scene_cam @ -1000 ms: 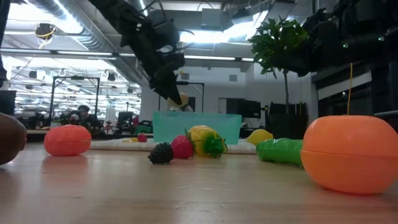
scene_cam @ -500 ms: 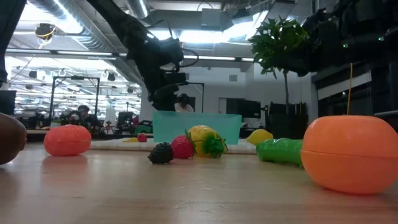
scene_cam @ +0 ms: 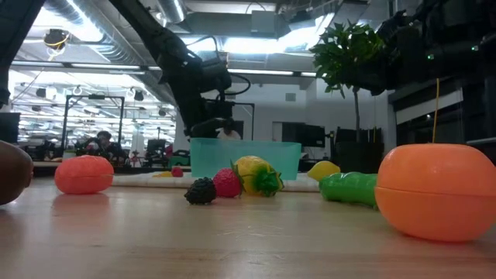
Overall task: Pick and placing Produce into tupperware
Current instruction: Put the brown potato into the blue bin, then put the yellow lemon into the blue bin
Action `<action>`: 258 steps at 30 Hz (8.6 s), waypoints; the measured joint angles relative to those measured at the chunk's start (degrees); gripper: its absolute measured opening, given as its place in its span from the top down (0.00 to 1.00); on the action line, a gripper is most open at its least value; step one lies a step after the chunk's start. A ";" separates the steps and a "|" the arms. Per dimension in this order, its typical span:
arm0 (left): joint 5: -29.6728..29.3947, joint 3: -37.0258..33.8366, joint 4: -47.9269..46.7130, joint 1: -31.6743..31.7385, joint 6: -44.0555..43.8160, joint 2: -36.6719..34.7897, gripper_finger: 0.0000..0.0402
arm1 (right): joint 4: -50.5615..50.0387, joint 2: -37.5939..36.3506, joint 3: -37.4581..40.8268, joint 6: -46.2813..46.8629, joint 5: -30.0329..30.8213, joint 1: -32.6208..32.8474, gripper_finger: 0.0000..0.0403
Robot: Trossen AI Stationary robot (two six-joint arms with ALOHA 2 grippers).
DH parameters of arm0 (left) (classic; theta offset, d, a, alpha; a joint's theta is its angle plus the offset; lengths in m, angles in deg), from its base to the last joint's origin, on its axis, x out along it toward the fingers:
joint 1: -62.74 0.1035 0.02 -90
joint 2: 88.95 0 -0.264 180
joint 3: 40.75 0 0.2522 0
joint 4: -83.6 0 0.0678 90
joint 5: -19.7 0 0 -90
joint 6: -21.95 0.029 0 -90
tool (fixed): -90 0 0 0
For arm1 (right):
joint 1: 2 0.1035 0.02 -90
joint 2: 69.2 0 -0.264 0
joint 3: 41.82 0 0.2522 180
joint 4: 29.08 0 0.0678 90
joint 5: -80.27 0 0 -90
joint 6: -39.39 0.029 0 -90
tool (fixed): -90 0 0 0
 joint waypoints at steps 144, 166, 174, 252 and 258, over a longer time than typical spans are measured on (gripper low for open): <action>-5.81 -54.82 29.81 -26.05 -10.67 -75.58 0.45 | -57.88 47.62 -40.87 -10.91 -0.96 -12.87 0.38; -5.81 -54.82 29.81 -26.04 -10.67 -75.58 0.45 | -55.94 48.09 -40.83 -10.12 1.66 -12.87 0.48; -5.80 -54.82 29.81 -26.05 -10.67 -75.58 0.45 | -56.39 47.74 -40.90 -7.17 1.62 -12.87 0.48; -5.80 -54.82 29.81 -26.03 -10.56 -75.58 0.45 | 14.92 17.03 -3.46 4.33 -12.92 -10.33 0.48; -5.79 -54.82 29.81 -26.05 -10.54 -75.56 0.45 | 11.68 22.14 -8.69 4.24 -9.73 -9.35 0.48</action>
